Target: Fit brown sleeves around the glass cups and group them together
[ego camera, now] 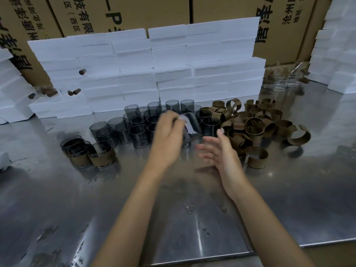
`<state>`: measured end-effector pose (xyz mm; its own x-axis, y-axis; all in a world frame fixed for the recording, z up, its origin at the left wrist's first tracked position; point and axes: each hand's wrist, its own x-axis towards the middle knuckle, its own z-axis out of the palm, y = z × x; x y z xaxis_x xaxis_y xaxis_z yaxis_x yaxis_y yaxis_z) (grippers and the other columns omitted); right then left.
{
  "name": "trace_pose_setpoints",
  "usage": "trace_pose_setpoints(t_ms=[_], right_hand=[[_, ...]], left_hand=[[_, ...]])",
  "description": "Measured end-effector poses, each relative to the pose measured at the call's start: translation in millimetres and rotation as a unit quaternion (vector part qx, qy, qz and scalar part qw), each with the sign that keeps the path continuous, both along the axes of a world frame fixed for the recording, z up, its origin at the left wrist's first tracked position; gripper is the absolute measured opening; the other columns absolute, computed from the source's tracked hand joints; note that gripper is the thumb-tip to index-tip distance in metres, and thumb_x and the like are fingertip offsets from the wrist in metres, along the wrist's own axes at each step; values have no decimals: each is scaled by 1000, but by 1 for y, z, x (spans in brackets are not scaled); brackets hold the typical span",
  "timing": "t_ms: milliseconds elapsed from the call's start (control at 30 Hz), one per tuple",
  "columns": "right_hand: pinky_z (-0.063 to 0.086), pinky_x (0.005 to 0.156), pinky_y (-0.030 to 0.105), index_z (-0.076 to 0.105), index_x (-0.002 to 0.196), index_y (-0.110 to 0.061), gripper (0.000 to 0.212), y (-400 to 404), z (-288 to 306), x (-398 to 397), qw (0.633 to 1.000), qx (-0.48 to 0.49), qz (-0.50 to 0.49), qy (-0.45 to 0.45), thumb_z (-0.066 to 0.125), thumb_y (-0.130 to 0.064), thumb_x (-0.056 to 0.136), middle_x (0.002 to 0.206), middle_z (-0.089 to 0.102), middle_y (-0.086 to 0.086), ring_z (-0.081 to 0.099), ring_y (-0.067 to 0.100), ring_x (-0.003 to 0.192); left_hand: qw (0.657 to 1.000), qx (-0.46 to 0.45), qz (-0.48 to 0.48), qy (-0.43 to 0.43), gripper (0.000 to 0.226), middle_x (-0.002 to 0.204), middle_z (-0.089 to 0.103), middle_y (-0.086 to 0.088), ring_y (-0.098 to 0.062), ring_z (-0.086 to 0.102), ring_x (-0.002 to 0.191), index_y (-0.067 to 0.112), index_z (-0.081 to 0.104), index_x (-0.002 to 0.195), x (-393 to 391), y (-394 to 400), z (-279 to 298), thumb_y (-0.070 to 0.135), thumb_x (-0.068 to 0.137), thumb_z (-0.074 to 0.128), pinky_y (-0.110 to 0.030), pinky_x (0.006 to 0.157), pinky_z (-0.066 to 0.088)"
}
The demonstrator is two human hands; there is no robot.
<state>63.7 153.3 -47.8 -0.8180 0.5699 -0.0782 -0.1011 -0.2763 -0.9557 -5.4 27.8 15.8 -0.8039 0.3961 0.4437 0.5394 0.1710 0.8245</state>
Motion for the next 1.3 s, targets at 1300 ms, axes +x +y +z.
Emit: trace_pose_setpoints(t_ms=[1300], right_hand=[[58,75,35,65,105,-25,52,6,-10,-5,982,178,-68,6,54,-73,89,86,74,-11,72,5,81]], left_hand=[[904,135,-177,-366,46,109,75,-11,-24,71,99,23,79,105,0,41,-53,63,94,59,-36,85,52]])
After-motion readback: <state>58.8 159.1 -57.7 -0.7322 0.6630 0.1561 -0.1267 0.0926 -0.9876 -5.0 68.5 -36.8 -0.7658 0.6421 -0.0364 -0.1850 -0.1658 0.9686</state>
